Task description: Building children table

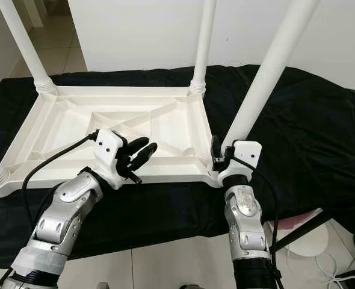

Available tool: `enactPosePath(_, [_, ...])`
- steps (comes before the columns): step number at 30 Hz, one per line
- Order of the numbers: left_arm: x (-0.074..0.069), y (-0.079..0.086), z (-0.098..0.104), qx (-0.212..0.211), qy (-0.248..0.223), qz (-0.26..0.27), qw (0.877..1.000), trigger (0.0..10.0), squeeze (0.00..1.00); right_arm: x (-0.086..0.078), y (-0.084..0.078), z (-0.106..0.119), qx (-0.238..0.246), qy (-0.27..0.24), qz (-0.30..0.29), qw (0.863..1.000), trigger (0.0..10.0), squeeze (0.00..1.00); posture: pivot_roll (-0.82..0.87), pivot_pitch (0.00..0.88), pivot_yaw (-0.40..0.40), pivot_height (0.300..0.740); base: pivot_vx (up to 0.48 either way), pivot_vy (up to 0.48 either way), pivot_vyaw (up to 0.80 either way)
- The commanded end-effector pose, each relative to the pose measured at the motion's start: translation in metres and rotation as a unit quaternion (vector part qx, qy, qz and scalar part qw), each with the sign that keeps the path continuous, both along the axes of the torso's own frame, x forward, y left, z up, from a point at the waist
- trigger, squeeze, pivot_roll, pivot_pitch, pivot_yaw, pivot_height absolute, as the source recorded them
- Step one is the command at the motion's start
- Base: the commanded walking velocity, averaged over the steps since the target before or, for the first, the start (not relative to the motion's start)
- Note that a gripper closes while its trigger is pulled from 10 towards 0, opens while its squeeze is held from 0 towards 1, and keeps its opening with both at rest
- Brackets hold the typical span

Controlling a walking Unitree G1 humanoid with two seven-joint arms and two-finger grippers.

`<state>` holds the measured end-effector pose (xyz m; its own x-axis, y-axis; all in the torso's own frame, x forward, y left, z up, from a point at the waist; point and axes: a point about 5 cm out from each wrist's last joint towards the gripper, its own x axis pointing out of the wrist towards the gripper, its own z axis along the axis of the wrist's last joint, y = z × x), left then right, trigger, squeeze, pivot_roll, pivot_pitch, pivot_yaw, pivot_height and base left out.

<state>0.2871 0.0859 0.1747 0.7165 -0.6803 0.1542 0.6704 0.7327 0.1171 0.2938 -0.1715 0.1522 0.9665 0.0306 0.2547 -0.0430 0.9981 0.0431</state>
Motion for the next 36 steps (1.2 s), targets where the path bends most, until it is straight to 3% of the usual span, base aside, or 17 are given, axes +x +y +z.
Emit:
enactPosePath(1, [-0.002, 0.001, -0.001, 0.007, 0.003, -0.015, 1.0, 10.0, 0.0, -0.002, -0.006, -0.018, -0.007, 0.04, -0.004, 0.999, 10.0, 0.0, 0.04, 0.079, -0.012, 0.74, 0.0, 0.0, 0.0])
enactPosePath(7, [0.0, 0.001, 0.0, 0.009, 0.002, -0.015, 1.0, 10.0, 0.0, -0.001, -0.003, -0.021, -0.048, 0.041, 0.016, 0.998, 10.0, 0.0, 0.04, 0.079, -0.014, 0.74, 0.0, 0.0, 0.0])
enactPosePath(11, [0.001, -0.001, 0.002, 0.009, -0.003, -0.013, 1.0, 10.0, 0.0, -0.005, 0.004, -0.027, -0.11, 0.037, 0.062, 0.991, 10.0, 0.0, 0.04, 0.075, -0.018, 0.74, 0.0, 0.0, 0.0])
enactPosePath(17, [0.002, -0.002, 0.005, 0.002, -0.008, -0.008, 1.0, 10.0, 0.0, -0.012, 0.01, -0.037, -0.109, 0.047, 0.091, 0.989, 10.0, 0.0, 0.04, 0.079, -0.023, 0.74, 0.0, 0.0, 0.0])
enactPosePath(24, [0.001, -0.005, 0.008, -0.003, -0.011, -0.01, 1.0, 10.0, 0.0, -0.016, 0.016, -0.046, -0.089, 0.06, 0.11, 0.988, 10.0, 0.0, 0.04, 0.084, -0.022, 0.74, 0.0, 0.0, 0.0])
enactPosePath(27, [0.002, -0.004, 0.01, -0.002, -0.014, -0.01, 1.0, 10.0, 0.0, -0.011, 0.011, -0.049, -0.019, 0.081, 0.09, 0.992, 10.0, 0.0, 0.04, 0.085, -0.021, 0.74, 0.0, 0.0, 0.0])
enactPosePath(32, [0.002, -0.004, 0.011, -0.002, -0.015, -0.01, 1.0, 10.0, 0.0, -0.009, 0.01, -0.051, -0.006, 0.089, 0.084, 0.993, 10.0, 0.0, 0.04, 0.085, -0.02, 0.74, 0.0, 0.0, 0.0])
enactPosePath(33, [0.003, -0.004, 0.012, -0.003, -0.017, -0.009, 1.0, 10.0, 0.0, -0.002, 0.006, -0.053, 0.017, 0.117, 0.072, 0.99, 10.0, 0.0, 0.04, 0.083, -0.021, 0.74, 0.0, 0.0, 0.0])
enactPosePath(36, [0.003, -0.004, 0.012, -0.004, -0.017, -0.009, 1.0, 10.0, 0.0, 0.001, 0.005, -0.053, 0.025, 0.127, 0.069, 0.989, 10.0, 0.0, 0.04, 0.083, -0.021, 0.74, 0.0, 0.0, 0.0])
